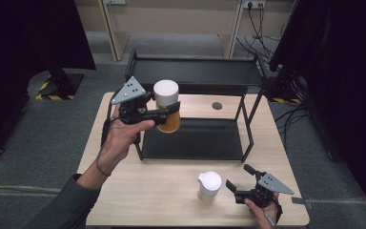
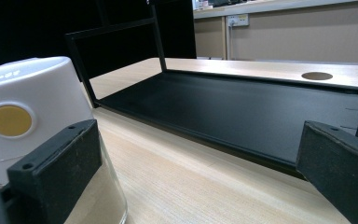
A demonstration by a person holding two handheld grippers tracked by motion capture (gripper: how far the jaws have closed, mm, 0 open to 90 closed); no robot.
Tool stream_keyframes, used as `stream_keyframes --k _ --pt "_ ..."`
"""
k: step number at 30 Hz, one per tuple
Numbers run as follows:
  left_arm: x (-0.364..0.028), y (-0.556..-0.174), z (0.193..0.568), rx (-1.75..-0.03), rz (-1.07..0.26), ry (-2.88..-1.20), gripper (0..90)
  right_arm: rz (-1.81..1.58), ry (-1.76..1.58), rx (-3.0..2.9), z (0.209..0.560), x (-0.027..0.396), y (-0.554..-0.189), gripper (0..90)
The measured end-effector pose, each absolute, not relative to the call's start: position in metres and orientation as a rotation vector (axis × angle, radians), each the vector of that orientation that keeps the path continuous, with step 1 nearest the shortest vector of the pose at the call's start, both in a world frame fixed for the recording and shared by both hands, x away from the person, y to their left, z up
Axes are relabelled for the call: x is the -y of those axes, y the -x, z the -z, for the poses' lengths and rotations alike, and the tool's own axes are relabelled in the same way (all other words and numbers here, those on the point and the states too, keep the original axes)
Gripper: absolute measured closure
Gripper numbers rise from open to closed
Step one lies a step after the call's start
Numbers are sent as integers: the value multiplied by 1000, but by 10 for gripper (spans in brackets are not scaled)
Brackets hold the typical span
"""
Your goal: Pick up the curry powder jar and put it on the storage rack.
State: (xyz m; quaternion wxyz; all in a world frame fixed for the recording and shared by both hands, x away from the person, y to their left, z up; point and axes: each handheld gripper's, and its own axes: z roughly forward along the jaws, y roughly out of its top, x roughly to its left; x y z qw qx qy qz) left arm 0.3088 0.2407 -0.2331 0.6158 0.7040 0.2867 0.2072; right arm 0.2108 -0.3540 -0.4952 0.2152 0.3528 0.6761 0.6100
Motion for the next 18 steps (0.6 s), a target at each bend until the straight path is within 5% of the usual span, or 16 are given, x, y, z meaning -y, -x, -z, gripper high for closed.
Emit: stream_keyframes --k 18 --pt "-245 -324 180 -745 -551 -1618 350 -1695 -979 -1874 496 354 -211 4"
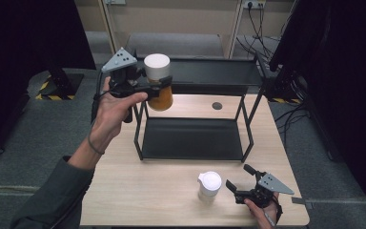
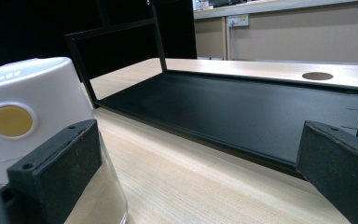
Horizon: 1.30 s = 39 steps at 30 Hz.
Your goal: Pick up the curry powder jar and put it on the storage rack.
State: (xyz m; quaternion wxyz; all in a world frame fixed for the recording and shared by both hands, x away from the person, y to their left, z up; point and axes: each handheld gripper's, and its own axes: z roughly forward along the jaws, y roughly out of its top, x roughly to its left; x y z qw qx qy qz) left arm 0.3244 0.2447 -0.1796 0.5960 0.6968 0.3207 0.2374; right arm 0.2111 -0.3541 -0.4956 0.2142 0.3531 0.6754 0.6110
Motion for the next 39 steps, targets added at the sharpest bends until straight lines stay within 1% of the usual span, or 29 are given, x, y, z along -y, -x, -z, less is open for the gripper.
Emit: stream_keyframes --k 7,16,28,39 --pt "-241 -332 165 -773 -596 -1613 350 -1693 -980 -1874 496 354 -211 4" --pt "-227 -345 161 -813 -650 -1590 350 -1690 -982 -1877 496 354 -211 4" --pt "-205 -366 163 -868 -729 -1556 350 -1689 -972 -1880 496 353 -211 4" --pt "-193 -381 171 -906 -797 -1528 350 -1687 -968 -1886 496 353 -211 4"
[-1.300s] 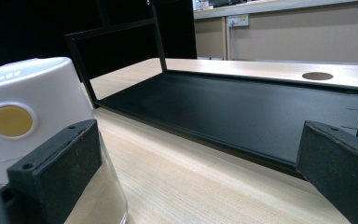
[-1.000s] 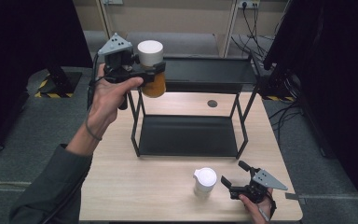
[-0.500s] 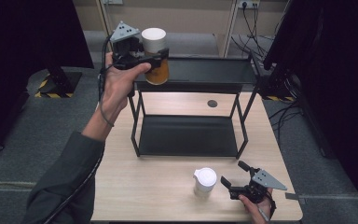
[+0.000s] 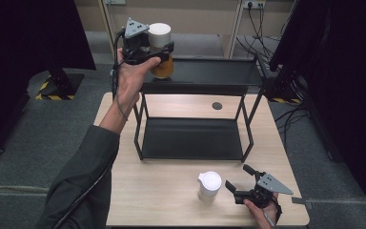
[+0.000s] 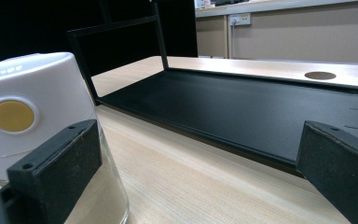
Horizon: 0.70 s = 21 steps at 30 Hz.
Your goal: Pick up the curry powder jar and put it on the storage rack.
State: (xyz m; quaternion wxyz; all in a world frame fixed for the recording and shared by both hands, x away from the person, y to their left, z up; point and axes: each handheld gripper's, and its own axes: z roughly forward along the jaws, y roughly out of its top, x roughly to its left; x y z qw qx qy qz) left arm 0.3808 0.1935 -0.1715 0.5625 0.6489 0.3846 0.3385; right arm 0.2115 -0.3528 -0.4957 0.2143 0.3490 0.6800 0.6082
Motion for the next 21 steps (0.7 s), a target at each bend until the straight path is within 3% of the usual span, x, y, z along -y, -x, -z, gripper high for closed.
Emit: stream_keyframes --k 21 --pt "-189 -390 186 -920 -818 -1502 348 -1690 -967 -1892 496 352 -212 4"
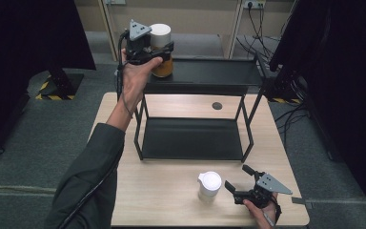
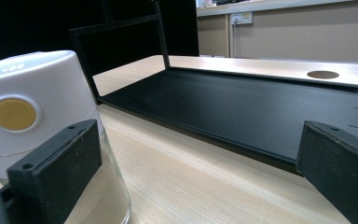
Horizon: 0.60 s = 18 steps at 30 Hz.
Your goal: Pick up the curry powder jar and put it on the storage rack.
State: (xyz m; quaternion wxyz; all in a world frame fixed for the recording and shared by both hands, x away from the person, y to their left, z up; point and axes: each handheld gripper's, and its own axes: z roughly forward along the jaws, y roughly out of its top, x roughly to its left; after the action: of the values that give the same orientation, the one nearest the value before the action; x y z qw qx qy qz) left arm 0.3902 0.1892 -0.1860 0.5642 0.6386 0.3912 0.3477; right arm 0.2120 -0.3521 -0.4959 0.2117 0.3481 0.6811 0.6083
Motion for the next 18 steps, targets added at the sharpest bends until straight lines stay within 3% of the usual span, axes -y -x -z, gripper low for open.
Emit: stream_keyframes --k 4,8,14,18 --pt "-189 -389 186 -921 -819 -1493 326 -1692 -971 -1893 496 352 -212 4" --pt "-187 -386 182 -952 -809 -1482 167 -1691 -967 -1893 496 352 -212 4" --pt "-183 -378 179 -1003 -806 -1458 14 -1692 -966 -1893 496 352 -212 4" --pt "-183 -373 179 -996 -813 -1461 0 -1691 -967 -1894 496 352 -212 4"
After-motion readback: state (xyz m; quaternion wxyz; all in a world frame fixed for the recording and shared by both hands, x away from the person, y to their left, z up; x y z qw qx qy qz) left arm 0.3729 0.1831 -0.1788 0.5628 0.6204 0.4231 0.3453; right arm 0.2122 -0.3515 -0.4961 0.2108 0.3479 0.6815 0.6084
